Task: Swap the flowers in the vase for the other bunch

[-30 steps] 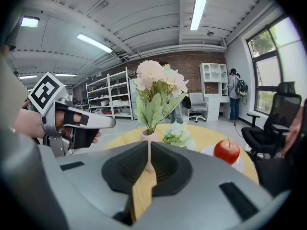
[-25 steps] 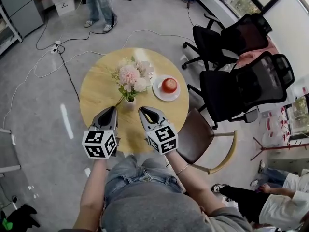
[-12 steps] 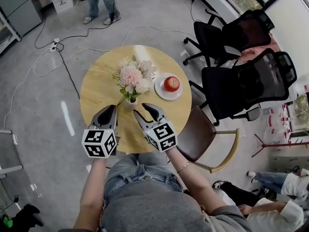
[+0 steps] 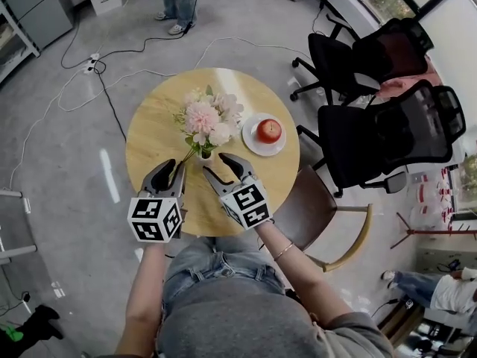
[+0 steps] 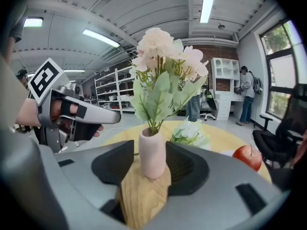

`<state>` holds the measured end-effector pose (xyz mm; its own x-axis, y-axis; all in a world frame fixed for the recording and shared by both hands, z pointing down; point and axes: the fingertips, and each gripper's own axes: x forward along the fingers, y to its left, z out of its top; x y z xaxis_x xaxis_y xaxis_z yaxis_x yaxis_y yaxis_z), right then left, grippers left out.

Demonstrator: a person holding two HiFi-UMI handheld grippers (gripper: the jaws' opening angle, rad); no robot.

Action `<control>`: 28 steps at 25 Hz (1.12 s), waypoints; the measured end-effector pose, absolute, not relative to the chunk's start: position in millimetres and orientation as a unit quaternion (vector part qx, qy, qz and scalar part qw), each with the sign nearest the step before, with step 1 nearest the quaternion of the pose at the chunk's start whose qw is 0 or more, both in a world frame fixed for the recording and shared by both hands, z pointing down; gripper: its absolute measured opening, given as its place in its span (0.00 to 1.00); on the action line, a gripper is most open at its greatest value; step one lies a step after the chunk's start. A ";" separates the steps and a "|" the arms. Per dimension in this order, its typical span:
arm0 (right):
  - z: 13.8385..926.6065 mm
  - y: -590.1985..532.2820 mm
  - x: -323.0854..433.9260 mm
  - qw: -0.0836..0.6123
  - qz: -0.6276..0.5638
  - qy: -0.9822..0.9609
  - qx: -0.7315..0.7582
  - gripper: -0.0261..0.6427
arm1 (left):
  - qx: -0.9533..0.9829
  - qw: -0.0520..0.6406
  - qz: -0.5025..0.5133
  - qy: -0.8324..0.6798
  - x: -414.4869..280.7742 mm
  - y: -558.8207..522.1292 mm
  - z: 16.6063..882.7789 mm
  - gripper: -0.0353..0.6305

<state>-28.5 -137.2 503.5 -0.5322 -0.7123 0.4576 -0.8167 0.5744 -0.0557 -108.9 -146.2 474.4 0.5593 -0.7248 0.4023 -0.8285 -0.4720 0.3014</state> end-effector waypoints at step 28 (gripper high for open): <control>524.5 -158.3 -45.7 0.236 0.103 -0.880 0.399 0.39 | 0.859 0.237 0.126 -0.437 -72.7 -152.7 455.0 0.38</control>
<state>-45.7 -158.3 524.5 -0.5713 -0.6529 0.4972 -0.7505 0.6609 0.0056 -72.7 -152.7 455.0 0.5867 -0.6905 0.4232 -0.8098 -0.5057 0.2976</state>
